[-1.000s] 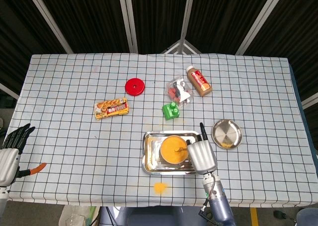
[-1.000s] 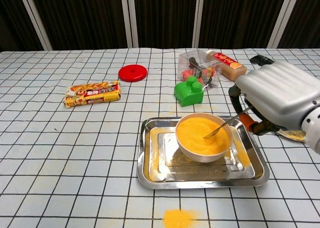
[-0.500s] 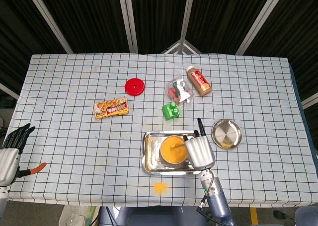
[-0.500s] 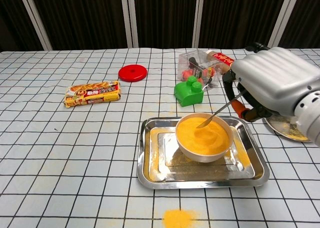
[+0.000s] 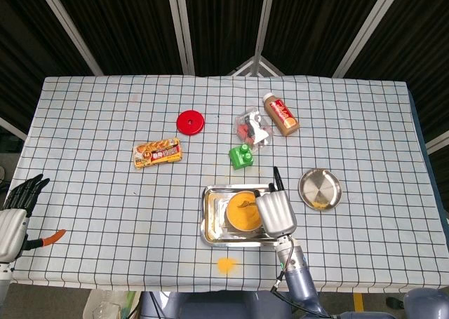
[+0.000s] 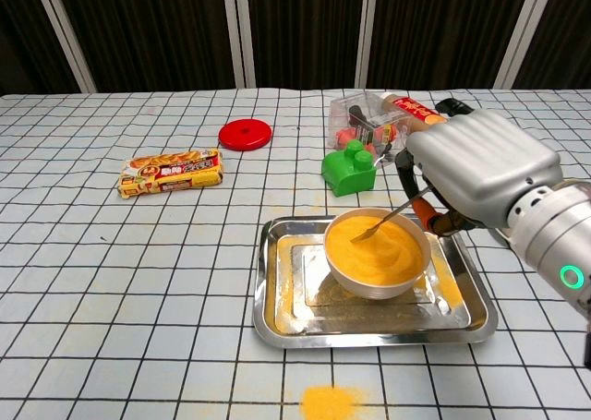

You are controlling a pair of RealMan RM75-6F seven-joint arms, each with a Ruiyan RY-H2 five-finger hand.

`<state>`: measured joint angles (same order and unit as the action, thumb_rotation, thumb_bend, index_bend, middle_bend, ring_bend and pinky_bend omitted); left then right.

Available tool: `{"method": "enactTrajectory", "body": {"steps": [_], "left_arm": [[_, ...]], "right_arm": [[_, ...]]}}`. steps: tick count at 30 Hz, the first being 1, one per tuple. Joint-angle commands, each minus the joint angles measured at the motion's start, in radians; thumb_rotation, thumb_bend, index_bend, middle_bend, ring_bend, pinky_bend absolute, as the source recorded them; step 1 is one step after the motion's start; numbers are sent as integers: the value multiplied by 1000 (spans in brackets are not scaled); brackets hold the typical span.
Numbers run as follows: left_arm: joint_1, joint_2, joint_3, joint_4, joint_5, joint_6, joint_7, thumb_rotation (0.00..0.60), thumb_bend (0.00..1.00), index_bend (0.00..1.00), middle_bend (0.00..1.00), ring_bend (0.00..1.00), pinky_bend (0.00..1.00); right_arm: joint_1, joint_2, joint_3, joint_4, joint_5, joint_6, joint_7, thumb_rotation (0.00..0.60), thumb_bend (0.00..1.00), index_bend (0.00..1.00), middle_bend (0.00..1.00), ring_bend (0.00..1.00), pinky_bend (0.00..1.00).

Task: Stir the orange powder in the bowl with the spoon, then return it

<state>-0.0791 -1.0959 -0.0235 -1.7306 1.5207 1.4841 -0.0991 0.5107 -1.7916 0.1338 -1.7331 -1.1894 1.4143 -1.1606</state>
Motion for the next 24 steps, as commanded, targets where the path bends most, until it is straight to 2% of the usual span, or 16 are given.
{"method": "enactTrajectory", "body": {"steps": [1, 14, 24], "left_arm": [[0, 0, 0, 0, 0, 0, 0, 600, 0, 31, 0, 0, 0], [2, -1, 1, -1, 3, 4, 4, 600, 0, 31, 0, 0, 0], [1, -2, 0, -3, 0, 1, 6, 600, 0, 31, 0, 0, 0]], "right_arm": [[-3, 4, -10, -4, 4, -3, -6, 600, 762, 914, 788, 425, 0], [-29, 56, -56, -74, 16, 17, -47, 600, 762, 914, 789, 425, 0], [-45, 94, -68, -116, 8, 36, -45, 600, 762, 914, 788, 432, 0]]}}
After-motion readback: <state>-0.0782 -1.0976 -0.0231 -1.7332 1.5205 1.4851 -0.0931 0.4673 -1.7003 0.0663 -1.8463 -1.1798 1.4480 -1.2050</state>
